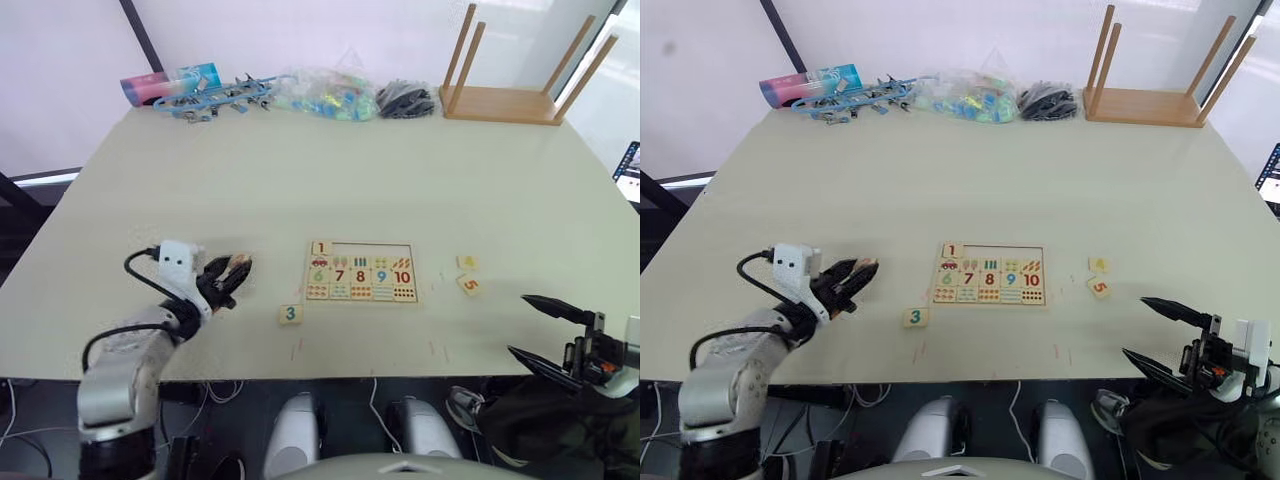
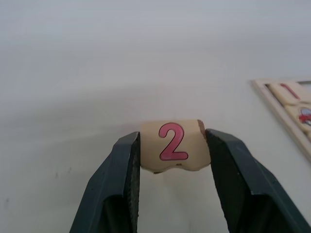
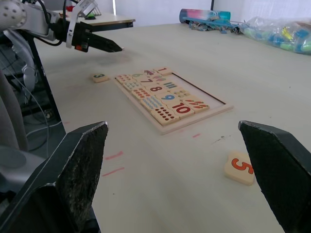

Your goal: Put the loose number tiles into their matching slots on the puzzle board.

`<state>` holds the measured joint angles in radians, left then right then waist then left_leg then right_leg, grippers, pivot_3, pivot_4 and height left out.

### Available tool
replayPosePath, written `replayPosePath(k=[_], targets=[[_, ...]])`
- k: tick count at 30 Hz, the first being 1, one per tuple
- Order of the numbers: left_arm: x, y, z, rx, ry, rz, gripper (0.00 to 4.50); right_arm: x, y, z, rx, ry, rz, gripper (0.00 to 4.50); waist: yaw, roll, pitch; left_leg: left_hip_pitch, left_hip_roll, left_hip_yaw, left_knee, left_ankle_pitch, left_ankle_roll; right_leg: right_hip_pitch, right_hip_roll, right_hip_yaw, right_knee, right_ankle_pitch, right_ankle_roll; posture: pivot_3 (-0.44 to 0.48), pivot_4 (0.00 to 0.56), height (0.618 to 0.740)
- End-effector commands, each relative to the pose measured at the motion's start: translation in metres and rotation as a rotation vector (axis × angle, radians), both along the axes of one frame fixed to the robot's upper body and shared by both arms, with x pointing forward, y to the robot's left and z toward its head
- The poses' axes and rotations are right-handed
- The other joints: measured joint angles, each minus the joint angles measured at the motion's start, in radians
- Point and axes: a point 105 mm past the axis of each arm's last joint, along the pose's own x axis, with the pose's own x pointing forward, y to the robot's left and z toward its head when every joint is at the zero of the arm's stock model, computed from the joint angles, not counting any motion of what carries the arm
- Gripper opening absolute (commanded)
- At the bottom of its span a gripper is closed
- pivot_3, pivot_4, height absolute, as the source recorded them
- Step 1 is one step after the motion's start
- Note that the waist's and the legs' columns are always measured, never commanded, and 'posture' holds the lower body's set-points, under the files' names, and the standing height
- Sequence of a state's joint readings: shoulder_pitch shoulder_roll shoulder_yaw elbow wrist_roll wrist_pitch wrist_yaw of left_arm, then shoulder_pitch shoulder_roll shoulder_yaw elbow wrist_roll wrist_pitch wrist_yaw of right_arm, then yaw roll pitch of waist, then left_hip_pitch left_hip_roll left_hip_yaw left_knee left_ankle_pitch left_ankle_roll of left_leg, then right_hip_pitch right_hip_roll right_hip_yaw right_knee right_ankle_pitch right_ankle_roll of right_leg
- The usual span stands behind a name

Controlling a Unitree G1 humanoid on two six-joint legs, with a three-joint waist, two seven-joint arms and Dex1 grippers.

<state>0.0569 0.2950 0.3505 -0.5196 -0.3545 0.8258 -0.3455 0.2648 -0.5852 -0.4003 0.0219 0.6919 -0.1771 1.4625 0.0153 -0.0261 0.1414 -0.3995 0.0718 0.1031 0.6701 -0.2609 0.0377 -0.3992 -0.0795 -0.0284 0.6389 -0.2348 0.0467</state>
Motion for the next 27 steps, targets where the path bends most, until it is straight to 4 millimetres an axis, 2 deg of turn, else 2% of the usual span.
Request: replayPosePath(k=[1,6,9,16,18,20,22,27], targets=[[-0.008,-0.003,0.011,-0.012,-0.015,0.189,1.56,0.000,-0.001,0.010,-0.010,-0.030,0.014,4.50,0.000,0.000,0.000,0.000,0.000,-0.001,0.000,0.000,0.000,0.001,0.000,0.000,0.000,0.000,0.000,0.000,0.150,0.738],[-0.012,-0.003,0.010,-0.023,0.014,0.331,1.56,0.000,-0.002,0.011,-0.013,-0.029,0.018,4.50,-0.001,0.000,0.000,0.003,-0.001,-0.003,0.001,0.000,0.000,0.003,0.002,0.000,0.000,0.000,0.000,0.000,0.150,0.738],[-0.012,-0.005,0.002,-0.031,0.062,0.394,1.56,0.000,-0.001,0.013,-0.016,-0.033,0.021,4.50,0.000,-0.001,0.000,0.003,-0.001,-0.003,0.001,0.000,0.000,0.003,0.002,0.000,0.000,0.000,0.000,0.000,0.150,0.738],[-0.010,-0.012,-0.005,-0.065,0.107,0.409,1.56,0.000,-0.001,0.012,-0.018,-0.032,0.021,4.50,0.000,0.000,0.000,0.002,-0.002,-0.004,0.001,0.000,0.000,0.003,0.002,0.000,-0.001,0.000,0.000,0.000,0.150,0.738],[-0.010,-0.016,-0.005,-0.077,0.112,0.399,2.62,0.000,-0.001,0.010,-0.018,-0.028,0.026,4.50,0.000,0.000,0.000,0.002,-0.002,-0.004,0.001,0.000,0.000,0.003,0.002,0.000,-0.001,0.000,0.000,0.000,0.150,0.738],[-0.010,-0.018,-0.004,-0.082,0.110,0.390,3.30,-0.001,-0.001,0.009,-0.019,-0.022,0.033,4.50,-0.001,0.000,0.000,0.002,-0.002,-0.004,0.001,0.000,0.000,0.003,0.001,0.000,-0.001,0.000,0.000,0.000,0.150,0.738],[-0.010,-0.020,-0.001,-0.079,0.101,0.381,4.39,-0.002,-0.002,0.007,-0.022,-0.019,0.037,4.50,-0.001,0.000,0.000,0.002,-0.002,-0.004,0.001,0.000,0.000,0.003,0.002,0.000,-0.001,0.000,0.000,0.000,0.150,0.738],[-0.009,-0.022,0.016,-0.069,0.052,0.312,4.39,-0.003,-0.005,0.007,-0.034,-0.025,0.055,4.50,0.000,0.000,0.000,0.002,-0.002,-0.004,0.000,0.000,0.000,0.003,0.002,0.000,-0.001,0.000,0.000,0.000,0.150,0.738]])
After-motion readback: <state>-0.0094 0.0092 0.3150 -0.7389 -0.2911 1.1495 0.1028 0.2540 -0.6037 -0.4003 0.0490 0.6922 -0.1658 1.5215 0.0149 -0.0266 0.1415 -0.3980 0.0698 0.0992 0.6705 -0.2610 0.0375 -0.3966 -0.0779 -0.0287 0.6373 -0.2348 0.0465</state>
